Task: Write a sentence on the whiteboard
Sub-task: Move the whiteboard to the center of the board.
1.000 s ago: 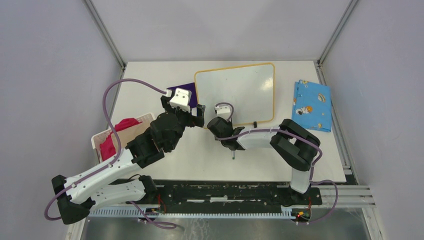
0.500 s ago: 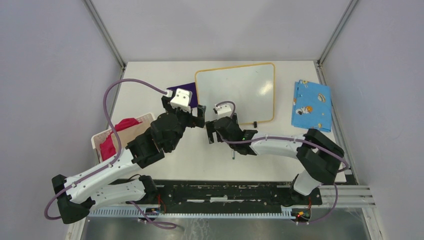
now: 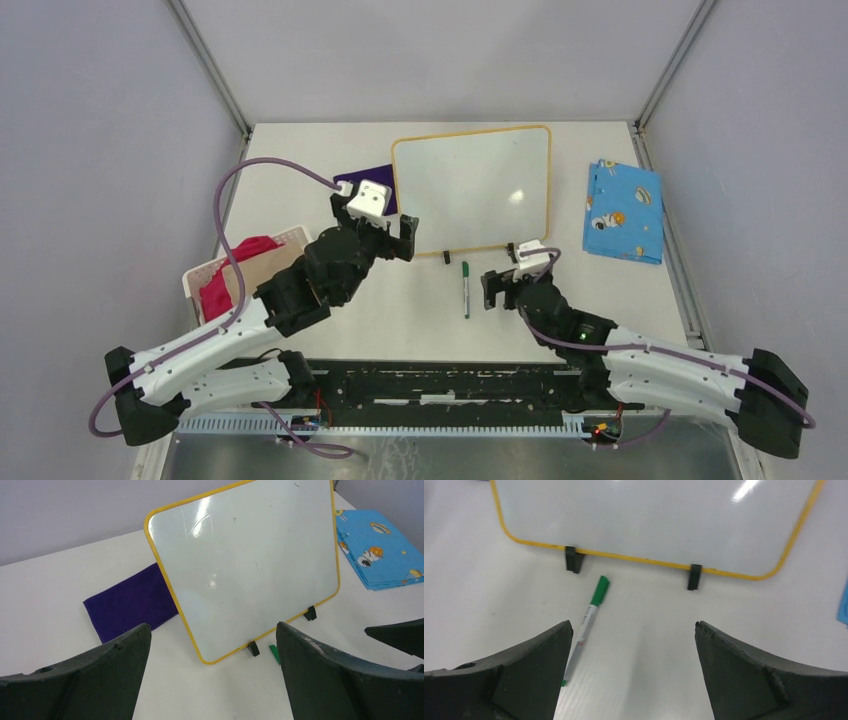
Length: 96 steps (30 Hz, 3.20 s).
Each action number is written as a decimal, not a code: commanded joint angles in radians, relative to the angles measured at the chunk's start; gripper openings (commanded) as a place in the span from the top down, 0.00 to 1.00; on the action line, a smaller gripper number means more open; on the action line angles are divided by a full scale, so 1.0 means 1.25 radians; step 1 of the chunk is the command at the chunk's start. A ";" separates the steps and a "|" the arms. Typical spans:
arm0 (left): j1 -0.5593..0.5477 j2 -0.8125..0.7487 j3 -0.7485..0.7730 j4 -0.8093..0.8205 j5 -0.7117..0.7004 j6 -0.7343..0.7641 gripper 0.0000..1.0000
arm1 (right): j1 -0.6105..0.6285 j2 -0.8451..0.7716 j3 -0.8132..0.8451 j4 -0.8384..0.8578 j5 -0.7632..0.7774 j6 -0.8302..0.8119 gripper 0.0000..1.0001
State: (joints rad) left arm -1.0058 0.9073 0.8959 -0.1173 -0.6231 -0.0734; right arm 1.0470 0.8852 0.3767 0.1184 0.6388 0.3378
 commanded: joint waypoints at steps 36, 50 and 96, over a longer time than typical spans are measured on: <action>0.149 -0.062 -0.075 0.041 0.280 -0.067 0.00 | -0.404 0.266 -0.005 0.227 -0.254 -0.097 0.19; 0.140 -0.062 -0.077 0.044 0.269 -0.055 0.00 | -0.440 0.398 0.074 0.226 -0.289 -0.161 0.34; 0.139 -0.045 -0.076 0.042 0.279 -0.049 0.00 | -0.416 0.419 0.012 0.282 -0.332 -0.123 0.97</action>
State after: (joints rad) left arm -0.8272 0.8509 0.7967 -0.1169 -0.2852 -0.1650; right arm 0.4984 1.4677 0.4248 0.4480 0.2260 0.1528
